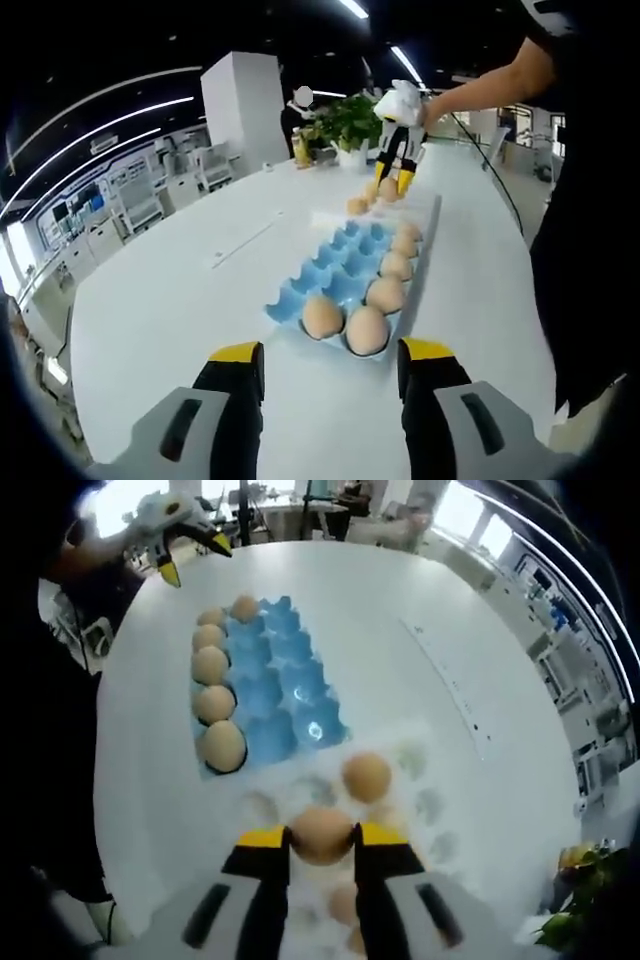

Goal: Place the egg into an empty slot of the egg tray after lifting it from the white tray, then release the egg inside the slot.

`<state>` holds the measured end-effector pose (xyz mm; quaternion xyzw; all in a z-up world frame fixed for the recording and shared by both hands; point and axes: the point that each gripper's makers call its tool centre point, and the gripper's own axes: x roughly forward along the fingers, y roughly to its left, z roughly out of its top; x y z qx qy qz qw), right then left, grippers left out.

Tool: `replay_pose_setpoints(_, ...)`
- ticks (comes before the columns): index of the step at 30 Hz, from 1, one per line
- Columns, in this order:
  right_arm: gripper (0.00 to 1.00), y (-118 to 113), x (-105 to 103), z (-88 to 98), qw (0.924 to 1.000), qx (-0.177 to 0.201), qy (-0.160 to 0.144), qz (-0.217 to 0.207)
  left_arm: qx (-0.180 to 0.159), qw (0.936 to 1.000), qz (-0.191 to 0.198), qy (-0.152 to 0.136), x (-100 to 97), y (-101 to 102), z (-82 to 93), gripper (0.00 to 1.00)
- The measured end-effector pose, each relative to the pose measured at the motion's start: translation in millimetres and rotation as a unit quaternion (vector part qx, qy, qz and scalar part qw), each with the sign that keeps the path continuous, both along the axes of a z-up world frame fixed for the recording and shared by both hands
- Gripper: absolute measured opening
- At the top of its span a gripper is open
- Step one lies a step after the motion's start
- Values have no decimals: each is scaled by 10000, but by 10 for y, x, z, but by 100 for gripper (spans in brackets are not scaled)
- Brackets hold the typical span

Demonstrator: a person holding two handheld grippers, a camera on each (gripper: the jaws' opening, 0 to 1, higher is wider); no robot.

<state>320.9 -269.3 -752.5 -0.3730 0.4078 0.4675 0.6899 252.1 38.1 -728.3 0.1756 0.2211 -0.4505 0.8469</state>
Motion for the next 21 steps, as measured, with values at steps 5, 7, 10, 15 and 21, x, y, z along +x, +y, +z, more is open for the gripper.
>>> replay_pose_setpoints(5,24,176,15,14,9998,85,-12,168,-10,10000,-10,-13,2,-3,8,54)
replay_pose_setpoints(7,24,238,19,18,9997,128,20,224,-21,10000,1,-21,6,0,14,54)
replay_pose_setpoints(10,24,372,31,28,9992,176,-5,349,-6,10000,-15,-20,0,4,12,54)
replay_pose_setpoints(15,24,579,35,47,9982,266,-10,532,-2,10000,0,-1,-3,20,8,54)
replay_pose_setpoints(21,24,789,43,56,9967,357,-7,723,-1,10000,6,-3,1,28,9,56)
